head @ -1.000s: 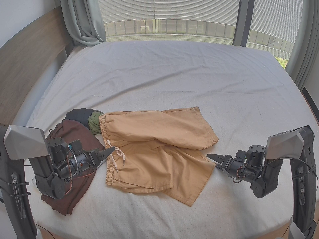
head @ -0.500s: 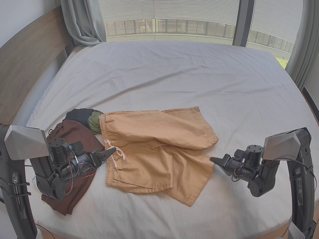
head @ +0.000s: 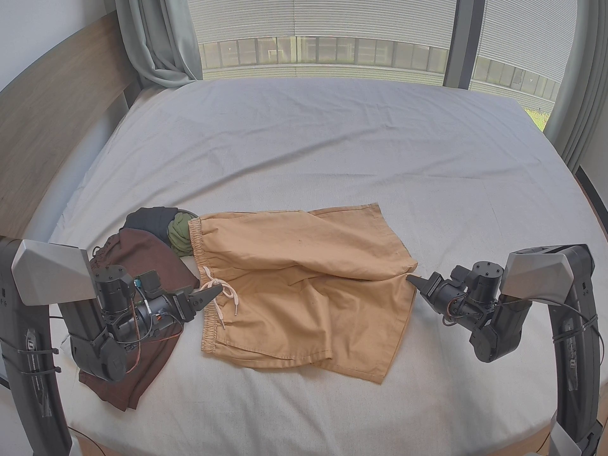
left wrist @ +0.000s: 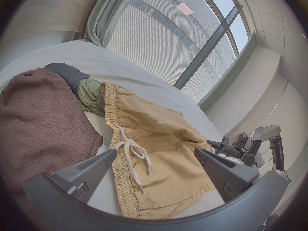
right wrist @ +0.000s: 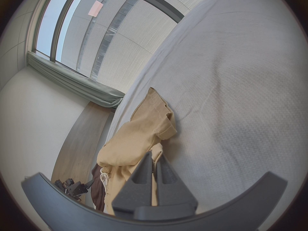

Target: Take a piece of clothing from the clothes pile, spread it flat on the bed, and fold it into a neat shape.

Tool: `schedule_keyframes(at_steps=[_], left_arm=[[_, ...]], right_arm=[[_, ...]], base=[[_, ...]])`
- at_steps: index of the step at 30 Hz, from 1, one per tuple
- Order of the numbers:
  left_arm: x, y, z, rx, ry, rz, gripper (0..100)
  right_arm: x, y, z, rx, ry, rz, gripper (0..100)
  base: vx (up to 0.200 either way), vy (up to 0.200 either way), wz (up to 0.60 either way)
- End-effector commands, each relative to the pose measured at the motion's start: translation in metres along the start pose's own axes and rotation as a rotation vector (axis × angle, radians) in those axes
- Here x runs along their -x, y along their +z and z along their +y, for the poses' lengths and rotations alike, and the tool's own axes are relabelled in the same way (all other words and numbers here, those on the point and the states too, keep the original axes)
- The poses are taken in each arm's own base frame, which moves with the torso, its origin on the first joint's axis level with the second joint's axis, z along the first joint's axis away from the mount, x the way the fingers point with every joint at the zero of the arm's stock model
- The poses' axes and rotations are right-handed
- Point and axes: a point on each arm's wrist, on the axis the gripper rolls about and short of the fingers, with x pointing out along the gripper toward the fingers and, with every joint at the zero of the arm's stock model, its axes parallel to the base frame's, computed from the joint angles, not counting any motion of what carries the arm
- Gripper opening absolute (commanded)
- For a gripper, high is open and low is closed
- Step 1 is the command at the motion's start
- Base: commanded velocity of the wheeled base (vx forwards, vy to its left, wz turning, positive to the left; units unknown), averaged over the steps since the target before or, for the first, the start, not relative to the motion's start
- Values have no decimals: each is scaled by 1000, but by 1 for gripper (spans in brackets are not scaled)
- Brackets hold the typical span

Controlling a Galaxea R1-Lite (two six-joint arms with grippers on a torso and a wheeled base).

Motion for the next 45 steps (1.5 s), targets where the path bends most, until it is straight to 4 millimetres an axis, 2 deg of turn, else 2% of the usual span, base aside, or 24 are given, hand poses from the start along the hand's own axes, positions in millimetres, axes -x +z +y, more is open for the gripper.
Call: schedule_keyframes(at_steps=[1,15,16,20,24,25,29,30,34,39,45], left_arm=[[-1,-2,2,3,3,3,100],[-2,-5,4,-5,7,14,100],[-2,-5,4,-5,7,14,100],[-1,-6,4,-3,9,16,100],[0,-9,6,6,17,27,100],[1,-13,8,14,22,41,100],[3,-21,9,29,31,68,100],[3,-26,10,38,37,85,100],[5,-31,13,52,45,103,100],[13,-41,11,97,59,151,100],[15,-56,15,138,78,200,100]], right_arm=[[0,5,-3,2,-3,-14,0],[0,6,-7,19,-8,-20,0],[0,6,-7,19,-8,-20,100],[2,7,-7,61,-13,-21,100],[12,6,-6,100,-34,-7,100],[25,8,1,137,-40,9,100],[38,7,11,155,-25,49,100],[48,2,19,158,-20,86,100],[61,-14,25,200,-31,157,100],[69,-30,22,281,-16,246,100],[69,-31,23,285,-12,249,100]], base=[[0,0,0],[0,0,0],[0,0,0],[0,0,0],[0,0,0],[0,0,0],[0,0,0],[0,0,0],[0,0,0],[0,0,0],[0,0,0]])
